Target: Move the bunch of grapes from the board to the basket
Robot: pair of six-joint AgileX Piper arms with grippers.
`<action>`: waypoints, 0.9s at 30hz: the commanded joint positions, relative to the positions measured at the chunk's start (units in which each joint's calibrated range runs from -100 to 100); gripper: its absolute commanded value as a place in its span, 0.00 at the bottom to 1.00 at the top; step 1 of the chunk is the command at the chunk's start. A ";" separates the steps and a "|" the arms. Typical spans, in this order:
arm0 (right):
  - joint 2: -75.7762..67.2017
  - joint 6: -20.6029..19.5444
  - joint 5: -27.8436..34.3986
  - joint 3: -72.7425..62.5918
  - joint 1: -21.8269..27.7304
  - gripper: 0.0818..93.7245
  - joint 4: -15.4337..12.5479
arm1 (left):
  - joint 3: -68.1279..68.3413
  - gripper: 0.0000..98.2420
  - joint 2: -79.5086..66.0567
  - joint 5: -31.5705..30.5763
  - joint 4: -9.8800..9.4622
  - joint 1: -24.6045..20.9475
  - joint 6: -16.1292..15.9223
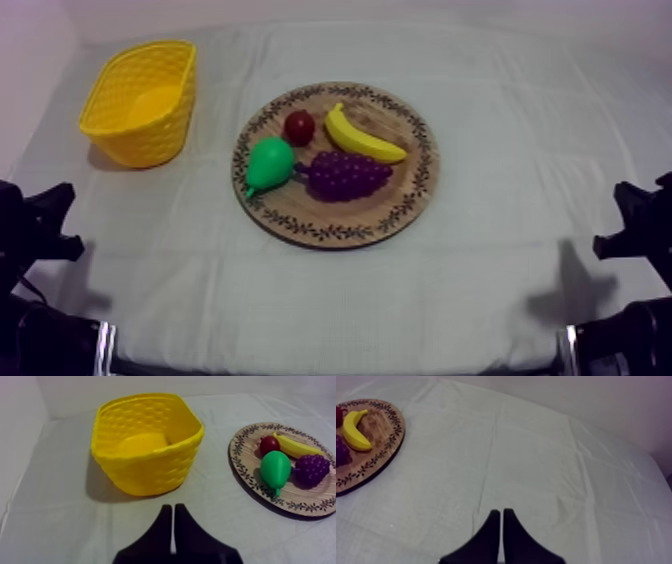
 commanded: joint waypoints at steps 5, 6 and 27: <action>0.00 -0.03 0.00 -0.04 0.02 0.00 -0.02 | 0.05 0.00 0.00 -0.01 0.01 0.01 -0.01; 0.00 -0.02 0.00 -0.04 0.02 0.00 -0.02 | 0.05 0.00 0.00 -0.01 0.01 0.01 -0.01; 0.00 -0.01 0.00 -0.04 0.02 0.00 -0.02 | -0.19 0.00 1.17 -1.07 0.01 16.43 -0.06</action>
